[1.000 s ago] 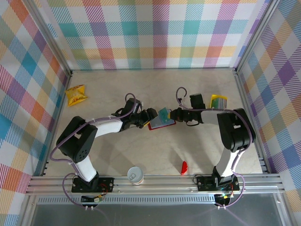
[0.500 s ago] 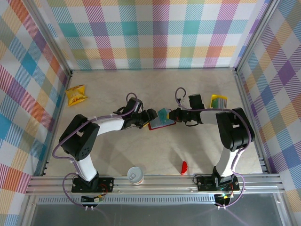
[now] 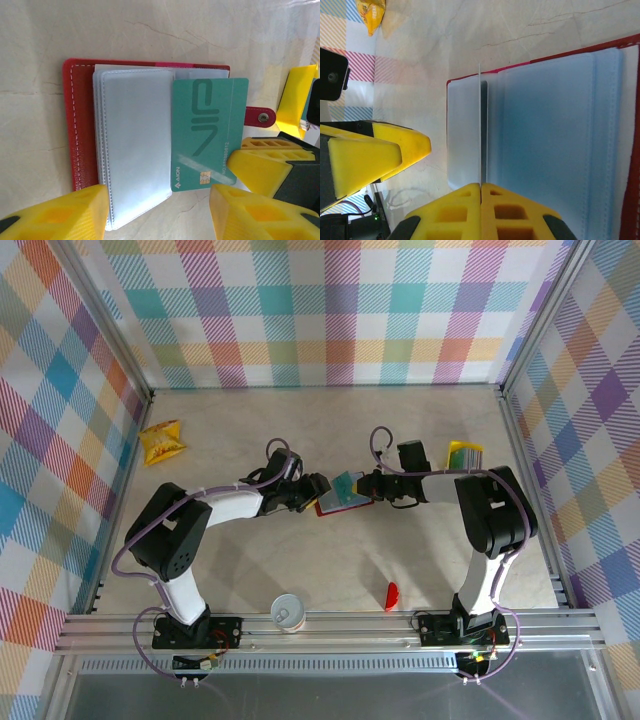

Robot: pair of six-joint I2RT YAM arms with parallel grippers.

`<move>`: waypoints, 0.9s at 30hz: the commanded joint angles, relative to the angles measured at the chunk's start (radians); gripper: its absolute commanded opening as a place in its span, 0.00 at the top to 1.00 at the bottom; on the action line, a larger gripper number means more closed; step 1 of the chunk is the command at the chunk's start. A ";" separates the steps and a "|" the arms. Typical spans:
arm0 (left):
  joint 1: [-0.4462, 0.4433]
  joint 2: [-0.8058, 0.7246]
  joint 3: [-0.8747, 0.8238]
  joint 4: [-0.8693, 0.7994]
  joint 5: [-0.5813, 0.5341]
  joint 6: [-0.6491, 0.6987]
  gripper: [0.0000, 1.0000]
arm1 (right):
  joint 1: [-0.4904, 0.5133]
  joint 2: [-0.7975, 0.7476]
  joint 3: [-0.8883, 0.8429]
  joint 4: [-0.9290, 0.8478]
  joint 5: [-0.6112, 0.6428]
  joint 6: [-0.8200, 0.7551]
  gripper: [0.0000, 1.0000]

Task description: Put the credit cards into the card holder

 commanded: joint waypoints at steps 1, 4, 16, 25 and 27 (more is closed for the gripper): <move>0.011 0.014 -0.019 0.007 0.003 -0.003 0.45 | 0.009 0.009 0.025 0.020 0.001 0.012 1.00; 0.011 0.017 -0.024 0.003 -0.001 -0.003 0.45 | 0.009 0.001 0.021 0.014 0.024 0.015 1.00; 0.013 0.039 -0.039 0.031 0.008 0.000 0.45 | 0.009 -0.012 0.016 0.021 0.037 0.052 1.00; 0.013 0.055 -0.049 0.054 0.016 0.000 0.45 | 0.012 0.015 0.014 0.043 0.007 0.075 1.00; 0.013 0.058 -0.050 0.059 0.018 0.000 0.45 | 0.016 0.018 0.013 0.043 0.005 0.075 1.00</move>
